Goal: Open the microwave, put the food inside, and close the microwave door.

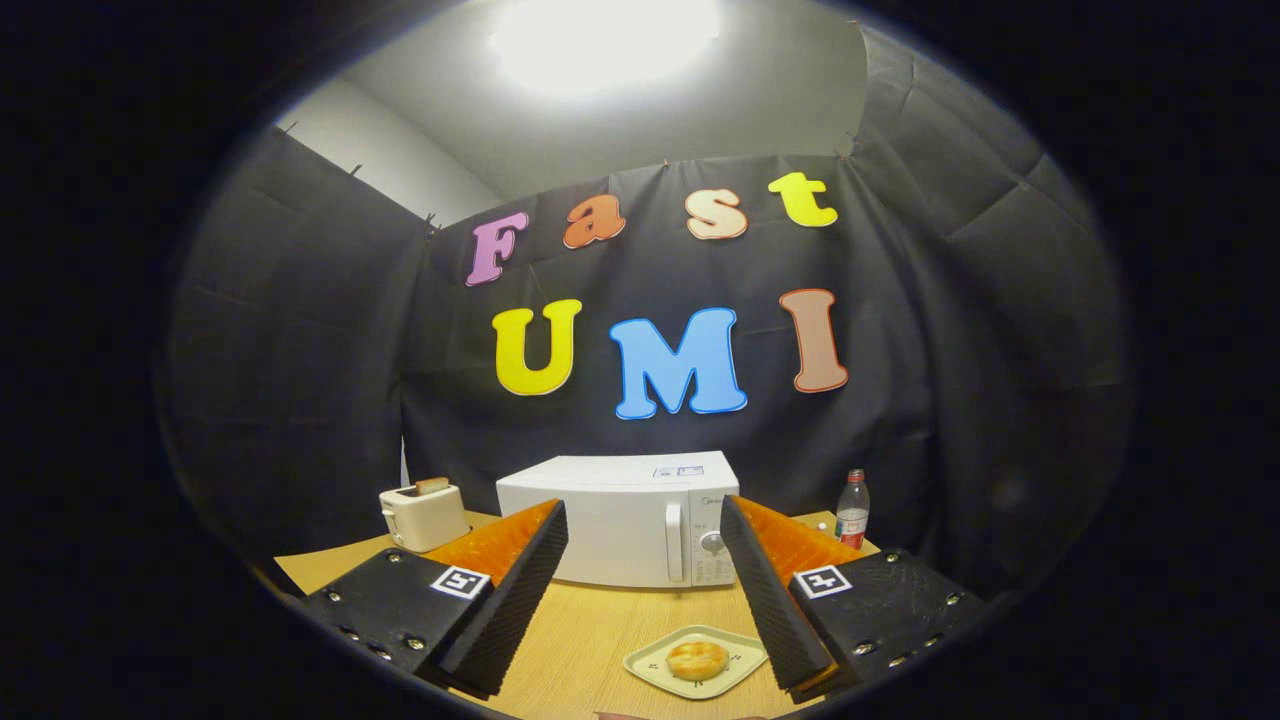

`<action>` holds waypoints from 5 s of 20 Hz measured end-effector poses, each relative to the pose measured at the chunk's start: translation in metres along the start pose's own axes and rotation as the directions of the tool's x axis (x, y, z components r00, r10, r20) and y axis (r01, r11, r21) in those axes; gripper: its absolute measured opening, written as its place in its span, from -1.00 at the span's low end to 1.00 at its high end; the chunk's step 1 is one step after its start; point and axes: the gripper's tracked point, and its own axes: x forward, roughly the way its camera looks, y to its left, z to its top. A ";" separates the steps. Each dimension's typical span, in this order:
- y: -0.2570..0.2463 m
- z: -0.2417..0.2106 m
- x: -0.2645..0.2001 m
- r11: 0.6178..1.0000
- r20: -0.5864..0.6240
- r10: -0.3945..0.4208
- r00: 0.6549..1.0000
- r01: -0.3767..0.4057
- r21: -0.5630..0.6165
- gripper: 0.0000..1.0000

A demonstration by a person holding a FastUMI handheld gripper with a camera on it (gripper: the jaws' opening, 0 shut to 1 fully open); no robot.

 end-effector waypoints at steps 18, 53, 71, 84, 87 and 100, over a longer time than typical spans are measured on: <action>-0.021 -0.142 0.204 0.992 -0.168 -0.125 0.978 0.126 -0.008 0.90; 0.028 -0.192 0.151 0.995 -0.277 -0.038 0.960 0.062 0.080 -0.73; 0.265 -0.193 0.046 0.999 -0.165 0.041 0.985 -0.047 -0.028 -0.74; 0.346 -0.183 0.022 0.990 -0.098 0.128 0.987 -0.134 -0.053 -0.68; 0.333 -0.183 0.011 0.974 -0.164 0.208 0.964 -0.219 -0.053 -0.22; 0.073 -0.197 0.007 0.979 -0.374 0.064 0.925 -0.131 -0.158 0.93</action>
